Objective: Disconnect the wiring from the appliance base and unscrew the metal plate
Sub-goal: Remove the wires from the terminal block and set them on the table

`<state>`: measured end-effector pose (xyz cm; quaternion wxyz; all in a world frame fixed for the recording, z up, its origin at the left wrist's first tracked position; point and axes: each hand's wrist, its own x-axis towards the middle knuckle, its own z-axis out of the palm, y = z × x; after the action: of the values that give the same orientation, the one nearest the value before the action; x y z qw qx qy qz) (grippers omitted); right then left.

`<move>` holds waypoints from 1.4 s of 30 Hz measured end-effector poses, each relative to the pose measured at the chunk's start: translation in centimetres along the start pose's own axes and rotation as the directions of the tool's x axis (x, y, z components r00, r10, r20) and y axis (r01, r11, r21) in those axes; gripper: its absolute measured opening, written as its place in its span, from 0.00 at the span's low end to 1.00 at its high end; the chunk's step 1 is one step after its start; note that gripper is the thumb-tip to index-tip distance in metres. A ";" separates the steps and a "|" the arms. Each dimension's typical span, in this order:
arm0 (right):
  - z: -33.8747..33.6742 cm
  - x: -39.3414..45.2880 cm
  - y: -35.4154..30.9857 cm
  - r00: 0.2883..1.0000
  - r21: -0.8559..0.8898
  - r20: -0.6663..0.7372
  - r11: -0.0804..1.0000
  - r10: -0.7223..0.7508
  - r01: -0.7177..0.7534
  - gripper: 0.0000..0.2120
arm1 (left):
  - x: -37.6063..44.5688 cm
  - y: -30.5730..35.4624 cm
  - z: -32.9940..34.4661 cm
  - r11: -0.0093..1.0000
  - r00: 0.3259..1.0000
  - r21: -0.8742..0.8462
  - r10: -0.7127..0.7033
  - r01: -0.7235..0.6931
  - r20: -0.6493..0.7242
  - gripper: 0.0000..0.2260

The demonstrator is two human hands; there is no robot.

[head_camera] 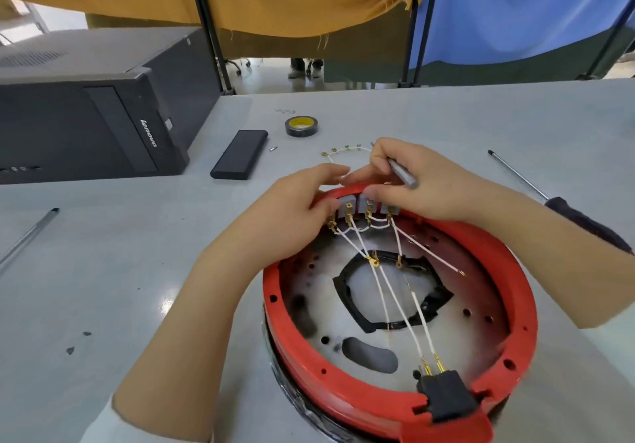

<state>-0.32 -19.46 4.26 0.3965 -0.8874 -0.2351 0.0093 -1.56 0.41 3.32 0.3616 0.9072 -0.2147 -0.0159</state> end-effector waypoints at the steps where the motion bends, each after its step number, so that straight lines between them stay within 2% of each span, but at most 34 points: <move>1: 0.2 0.3 -0.2 0.999 0.051 -0.035 0.998 -0.021 0.022 0.15 | 0.1 -0.1 0.0 1.000 1.000 -0.008 0.002 -0.002 -0.005 0.19; 3: 0.3 0.6 -0.7 0.990 0.189 -0.135 0.980 -0.031 0.057 0.14 | 0.1 -0.3 -0.1 1.000 1.000 -0.017 -0.020 0.019 -0.006 0.20; 6: -0.5 0.3 -1.1 0.972 0.383 -0.230 0.922 0.046 0.047 0.23 | 0.1 -0.7 -0.4 0.998 0.999 0.038 -0.046 0.047 -0.021 0.19; 8: -0.8 -0.3 -1.0 0.968 0.412 -0.233 0.911 0.094 0.011 0.30 | 0.2 -0.6 -0.5 0.994 0.998 0.090 -0.057 0.059 -0.022 0.18; 11: -0.4 -1.0 -0.1 0.958 0.347 -0.267 0.938 0.100 -0.001 0.31 | 0.6 0.1 -0.2 0.980 0.998 0.189 -0.063 0.064 -0.010 0.18; 16: 0.1 -1.6 0.5 0.917 0.312 -0.380 0.950 0.120 0.005 0.19 | 2.1 0.7 1.4 0.935 0.997 0.348 0.070 -0.073 0.021 0.19; 19: 0.3 -1.7 0.8 0.860 0.253 -0.498 0.967 0.113 0.020 0.20 | 2.1 0.2 1.5 0.944 0.996 0.320 0.085 -0.084 0.010 0.19; 22: 0.2 -1.8 1.0 0.829 0.179 -0.551 0.984 0.095 0.006 0.21 | 2.1 -0.1 1.5 0.951 0.996 0.299 0.086 -0.082 0.001 0.18; 27: 0.5 -2.0 1.0 0.847 0.046 -0.531 0.999 0.036 -0.014 0.18 | 2.2 -0.1 1.4 0.948 0.994 0.301 0.108 -0.102 -0.003 0.18; 35: 0.5 -1.9 1.0 0.836 -0.099 -0.549 0.993 0.000 -0.065 0.16 | 2.3 -0.3 1.5 0.945 0.994 0.313 0.111 -0.100 -0.019 0.17; 42: 0.5 -1.9 0.8 0.828 -0.087 -0.560 0.995 -0.011 -0.046 0.17 | 2.3 -0.3 1.5 0.950 0.995 0.298 0.098 -0.092 -0.007 0.17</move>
<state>-1.82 -20.38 2.95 0.4044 -0.8714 -0.1008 -0.2590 0.33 -1.27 2.27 0.2237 0.9399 -0.2540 0.0441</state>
